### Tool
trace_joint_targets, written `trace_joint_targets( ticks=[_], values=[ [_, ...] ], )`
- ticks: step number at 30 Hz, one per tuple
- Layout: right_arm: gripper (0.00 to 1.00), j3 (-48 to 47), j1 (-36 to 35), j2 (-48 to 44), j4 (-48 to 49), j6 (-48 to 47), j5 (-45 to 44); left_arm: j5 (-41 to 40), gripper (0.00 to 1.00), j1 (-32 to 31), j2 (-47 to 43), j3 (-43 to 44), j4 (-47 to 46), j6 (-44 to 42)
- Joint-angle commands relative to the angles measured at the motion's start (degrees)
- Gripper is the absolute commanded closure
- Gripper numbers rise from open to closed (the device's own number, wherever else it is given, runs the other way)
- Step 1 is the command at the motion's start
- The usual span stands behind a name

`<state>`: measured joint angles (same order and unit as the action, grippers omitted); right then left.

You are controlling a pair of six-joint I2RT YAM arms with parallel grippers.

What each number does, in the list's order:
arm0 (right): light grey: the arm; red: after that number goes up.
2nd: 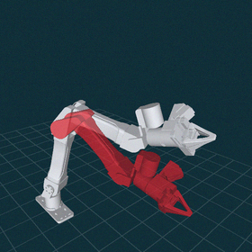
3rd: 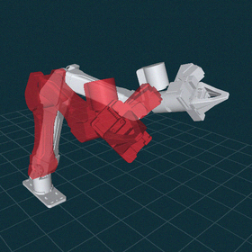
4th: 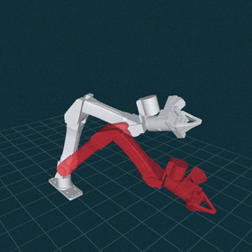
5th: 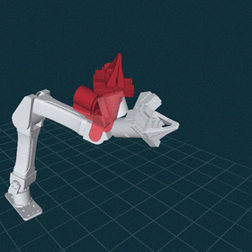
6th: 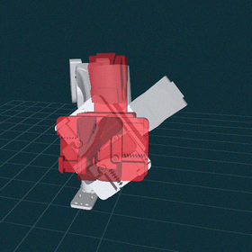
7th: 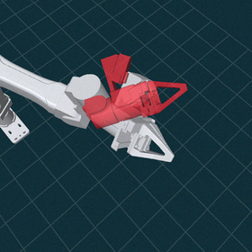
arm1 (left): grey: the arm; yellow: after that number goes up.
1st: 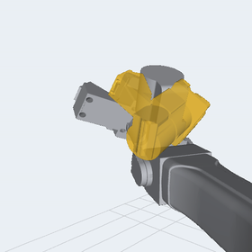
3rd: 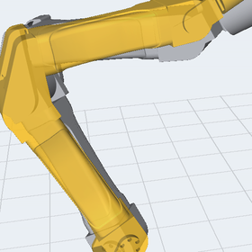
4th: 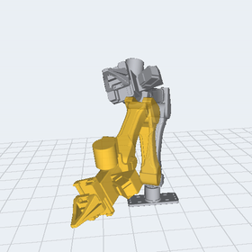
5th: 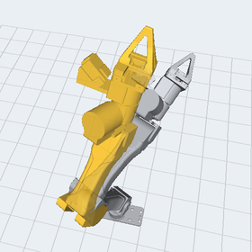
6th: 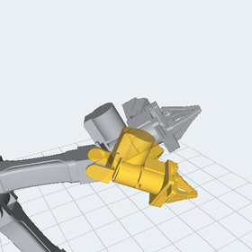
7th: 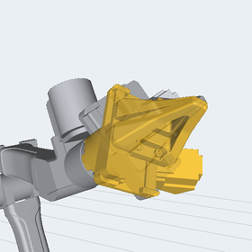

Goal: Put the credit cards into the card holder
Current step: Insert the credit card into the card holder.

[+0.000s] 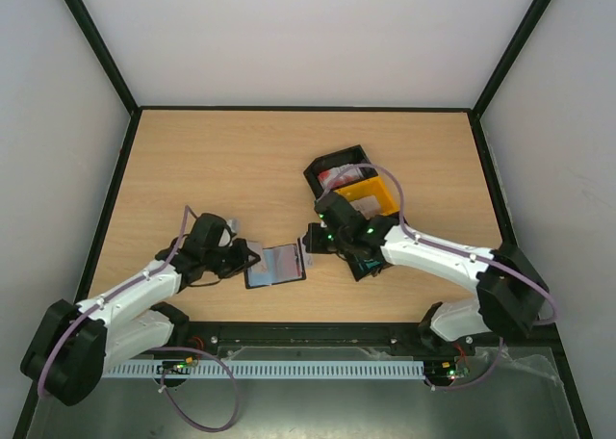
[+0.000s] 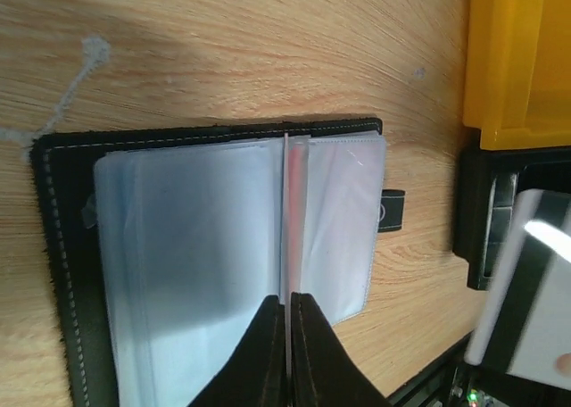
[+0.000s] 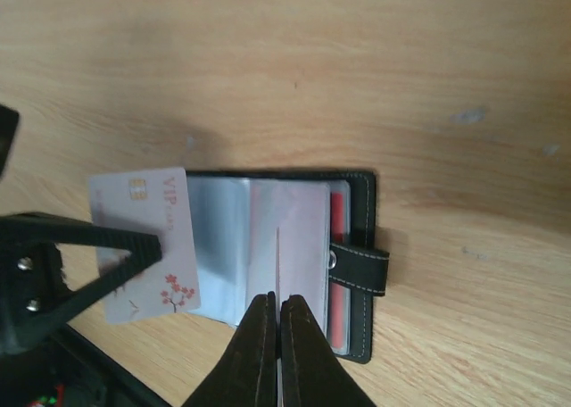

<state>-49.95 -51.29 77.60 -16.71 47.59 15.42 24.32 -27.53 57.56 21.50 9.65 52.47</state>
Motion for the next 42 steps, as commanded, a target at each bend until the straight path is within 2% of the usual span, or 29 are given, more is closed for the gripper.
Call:
trace_joint_targets(
  ticks=[1,9,17,26,34,42],
  values=[
    [0.98,-1.27,-2.95,3.68,0.05,-2.05,1.65,3.97,0.97,-0.82,1.79,-2.75,-10.22,2.92],
    [0.98,-2.64,-5.96,10.25,2.0,-1.47,3.45,5.78,0.97,-2.14,3.87,-6.0,-18.91,3.41],
    [0.98,-3.26,-6.16,14.19,-0.44,-1.96,1.25,4.58,0.97,-2.56,6.41,-5.92,-20.27,0.16],
    [0.98,-3.72,-6.19,15.22,-4.78,-1.76,-3.55,2.31,0.97,-2.62,8.23,-4.51,-18.33,-3.6],
    [0.98,-3.52,-6.15,14.7,-4.23,-1.36,-3.21,3.67,0.97,-3.2,10.15,-4.63,-22.36,-1.67],
    [0.98,-3.11,-6.12,14.77,-3.87,-1.18,-3.12,1.78,0.97,-3.58,11.95,-4.99,-26.24,0.59]
  ],
)
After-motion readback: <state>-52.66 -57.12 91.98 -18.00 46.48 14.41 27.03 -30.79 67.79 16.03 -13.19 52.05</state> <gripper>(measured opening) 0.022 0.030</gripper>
